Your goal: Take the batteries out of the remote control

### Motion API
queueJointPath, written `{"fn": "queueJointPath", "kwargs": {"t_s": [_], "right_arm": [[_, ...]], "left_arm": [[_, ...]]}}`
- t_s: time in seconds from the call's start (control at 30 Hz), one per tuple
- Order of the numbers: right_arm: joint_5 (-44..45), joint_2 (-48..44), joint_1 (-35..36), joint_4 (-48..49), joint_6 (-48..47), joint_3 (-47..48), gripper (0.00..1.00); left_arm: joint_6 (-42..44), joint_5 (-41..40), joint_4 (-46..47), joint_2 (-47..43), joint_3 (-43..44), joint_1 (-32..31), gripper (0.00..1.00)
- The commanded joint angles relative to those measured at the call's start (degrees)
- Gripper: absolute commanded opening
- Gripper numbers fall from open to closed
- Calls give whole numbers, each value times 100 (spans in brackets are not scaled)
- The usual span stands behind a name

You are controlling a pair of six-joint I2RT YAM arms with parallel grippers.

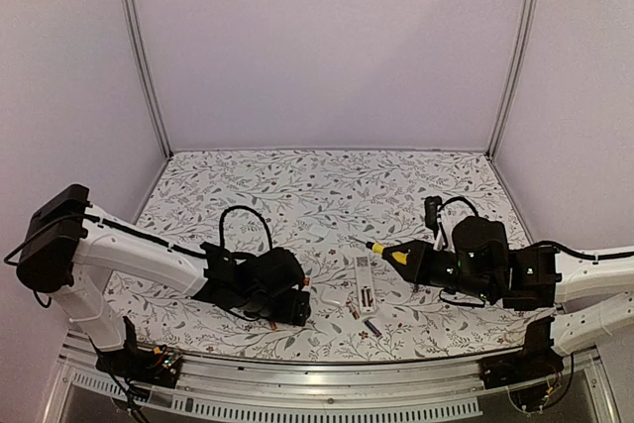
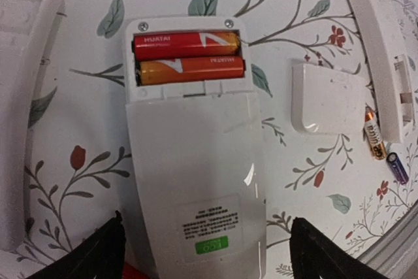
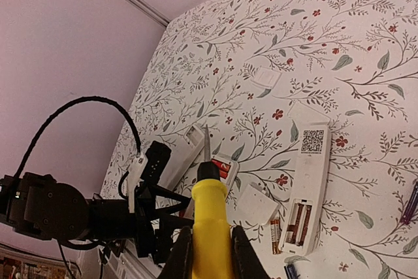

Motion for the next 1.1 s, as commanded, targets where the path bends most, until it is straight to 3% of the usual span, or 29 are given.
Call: {"fn": "queueJointPath", "kwargs": {"t_s": [0.0, 0.1, 0.3, 0.57, 0.83, 1.07], "right_arm": [[23, -12, -31, 236, 73, -89, 0], [-3, -1, -32, 141, 125, -89, 0], [-118, 130, -30, -354, 506, -25, 0], [-452, 495, 135, -986, 975, 224, 0], [-325, 857, 408, -1777, 1758, 718, 0], [-59, 1511, 709, -2391, 2551, 1307, 0]], "left_arm": [[350, -227, -534, 353, 423, -150, 88], [428, -367, -846, 597, 656, -218, 85], [855, -402, -723, 627, 627, -238, 66], [2931, 242, 90, 214, 445, -79, 46], [4553, 902, -301, 448, 908, 378, 40], [4907, 1123, -264, 487, 731, 428, 38]]}}
